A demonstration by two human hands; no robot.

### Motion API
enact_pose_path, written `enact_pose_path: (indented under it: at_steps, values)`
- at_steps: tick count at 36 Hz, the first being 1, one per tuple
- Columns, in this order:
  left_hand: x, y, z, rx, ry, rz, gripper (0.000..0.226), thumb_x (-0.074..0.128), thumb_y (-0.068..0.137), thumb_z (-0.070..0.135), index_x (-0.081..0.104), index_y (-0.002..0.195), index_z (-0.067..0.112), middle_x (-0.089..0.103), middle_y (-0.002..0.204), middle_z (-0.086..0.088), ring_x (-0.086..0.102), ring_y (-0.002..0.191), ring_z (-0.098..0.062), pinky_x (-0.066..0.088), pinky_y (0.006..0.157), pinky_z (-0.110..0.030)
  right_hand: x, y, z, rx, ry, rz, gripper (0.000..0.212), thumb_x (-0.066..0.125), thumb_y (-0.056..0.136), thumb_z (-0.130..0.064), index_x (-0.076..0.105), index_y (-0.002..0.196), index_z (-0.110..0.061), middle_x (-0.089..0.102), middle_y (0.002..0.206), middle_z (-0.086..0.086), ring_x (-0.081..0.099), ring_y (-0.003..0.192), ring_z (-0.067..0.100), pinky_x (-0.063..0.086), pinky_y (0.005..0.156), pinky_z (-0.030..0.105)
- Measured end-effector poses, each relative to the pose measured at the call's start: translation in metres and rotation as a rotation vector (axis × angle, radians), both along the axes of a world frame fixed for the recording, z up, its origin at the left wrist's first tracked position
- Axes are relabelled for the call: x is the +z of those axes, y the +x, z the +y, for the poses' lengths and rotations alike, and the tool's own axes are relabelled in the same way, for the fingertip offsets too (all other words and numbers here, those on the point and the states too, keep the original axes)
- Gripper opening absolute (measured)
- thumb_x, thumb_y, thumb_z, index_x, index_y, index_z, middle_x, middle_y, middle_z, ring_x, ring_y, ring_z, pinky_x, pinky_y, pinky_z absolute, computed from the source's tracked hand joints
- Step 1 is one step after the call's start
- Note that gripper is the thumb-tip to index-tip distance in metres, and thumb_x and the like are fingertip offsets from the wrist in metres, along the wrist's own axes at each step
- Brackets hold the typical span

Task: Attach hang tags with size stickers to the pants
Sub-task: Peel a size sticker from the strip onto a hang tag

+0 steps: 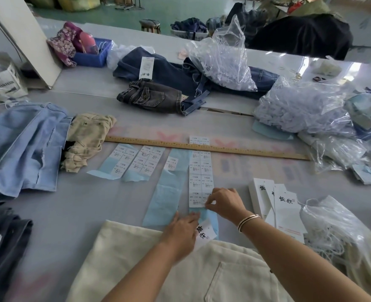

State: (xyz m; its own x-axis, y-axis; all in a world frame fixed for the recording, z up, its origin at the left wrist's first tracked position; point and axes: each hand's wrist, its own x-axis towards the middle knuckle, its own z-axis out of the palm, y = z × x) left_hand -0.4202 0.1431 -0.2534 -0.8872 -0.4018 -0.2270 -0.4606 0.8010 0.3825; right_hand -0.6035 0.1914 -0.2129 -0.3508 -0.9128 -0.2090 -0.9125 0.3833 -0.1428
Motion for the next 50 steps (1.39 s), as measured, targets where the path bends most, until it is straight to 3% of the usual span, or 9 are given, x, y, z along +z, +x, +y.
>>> enact_pose_path:
  at_steps: [7,11,16,19,22,25,30,35,50]
  values:
    - [0.006,0.001,0.0,-0.019,-0.019,-0.028,0.051,0.034,0.099,0.022,0.028,0.148,0.013,0.021,0.158,0.008,0.021,0.143,-0.009,0.004,0.119,-0.037,0.004,-0.007,-0.01,-0.281,-0.006,-0.179,0.021,0.058,0.088,-0.035,0.072,0.096,-0.022,0.071,0.1,0.0,0.063,0.094,0.024,0.042,0.084,0.032]
    - [0.006,0.0,-0.003,-0.046,0.009,-0.079,0.052,0.033,0.1,0.022,0.023,0.15,0.011,0.014,0.16,0.008,0.016,0.145,-0.007,0.002,0.119,-0.039,0.015,-0.026,-0.01,-0.589,-0.289,-0.413,0.019,0.059,0.09,-0.02,0.07,0.096,-0.006,0.07,0.093,0.012,0.062,0.089,0.027,0.044,0.076,0.03]
    - [0.022,-0.002,-0.007,0.167,0.403,0.031,0.05,0.041,0.099,0.021,0.032,0.148,0.018,0.035,0.153,-0.005,0.031,0.14,-0.02,0.015,0.118,-0.034,0.045,-0.041,0.008,-0.898,-0.592,-0.807,0.019,0.046,0.095,-0.011,0.062,0.105,-0.007,0.06,0.086,0.012,0.061,0.063,0.02,0.054,0.056,0.033]
    - [0.04,0.004,-0.007,0.565,0.732,0.307,0.034,0.049,0.098,0.023,0.056,0.13,0.015,0.065,0.12,-0.01,0.06,0.109,-0.026,0.049,0.092,-0.03,0.067,-0.031,0.028,-0.899,-0.764,-0.994,0.019,0.044,0.097,-0.008,0.061,0.106,-0.009,0.063,0.082,0.01,0.068,0.055,0.019,0.055,0.048,0.022]
    - [0.063,0.012,0.0,0.858,0.963,0.559,0.016,0.054,0.096,0.022,0.07,0.093,0.018,0.069,0.084,-0.002,0.063,0.083,-0.025,0.054,0.061,-0.021,0.082,-0.005,0.052,-0.881,-0.906,-1.083,0.018,0.048,0.096,-0.007,0.065,0.091,-0.01,0.066,0.078,0.008,0.07,0.058,0.019,0.056,0.052,0.022]
    - [0.085,0.02,0.013,0.983,1.353,0.699,0.022,0.049,0.098,0.022,0.069,0.098,0.013,0.072,0.085,-0.008,0.067,0.073,-0.024,0.056,0.059,-0.03,0.085,0.031,0.075,-0.78,-0.89,-0.915,0.022,0.053,0.094,-0.004,0.066,0.081,-0.016,0.067,0.074,0.002,0.071,0.068,0.018,0.058,0.063,0.022]
    - [0.099,0.03,0.044,1.067,1.629,0.796,0.027,0.04,0.101,0.018,0.065,0.101,0.011,0.075,0.083,-0.009,0.07,0.067,-0.019,0.051,0.064,-0.032,0.083,0.102,0.109,-0.207,-0.826,-0.349,0.017,0.061,0.084,-0.006,0.074,0.091,-0.013,0.068,0.096,-0.01,0.062,0.09,-0.003,0.045,0.082,0.006]
    - [0.107,0.037,0.067,1.077,1.786,0.835,0.029,0.034,0.102,0.019,0.061,0.105,0.006,0.074,0.084,-0.016,0.072,0.067,-0.024,0.055,0.049,-0.03,0.079,0.137,0.123,-0.079,-0.825,-0.243,0.019,0.063,0.081,-0.009,0.074,0.095,-0.013,0.07,0.103,-0.003,0.065,0.093,0.005,0.05,0.084,0.018]
    - [0.119,0.043,0.095,1.084,1.816,0.831,0.036,0.038,0.1,0.029,0.061,0.114,0.004,0.073,0.091,-0.017,0.072,0.072,-0.024,0.056,0.055,-0.03,0.077,0.146,0.139,-0.079,-0.741,-0.205,0.018,0.068,0.081,-0.01,0.074,0.097,-0.017,0.07,0.104,-0.004,0.068,0.092,0.011,0.052,0.079,0.021]
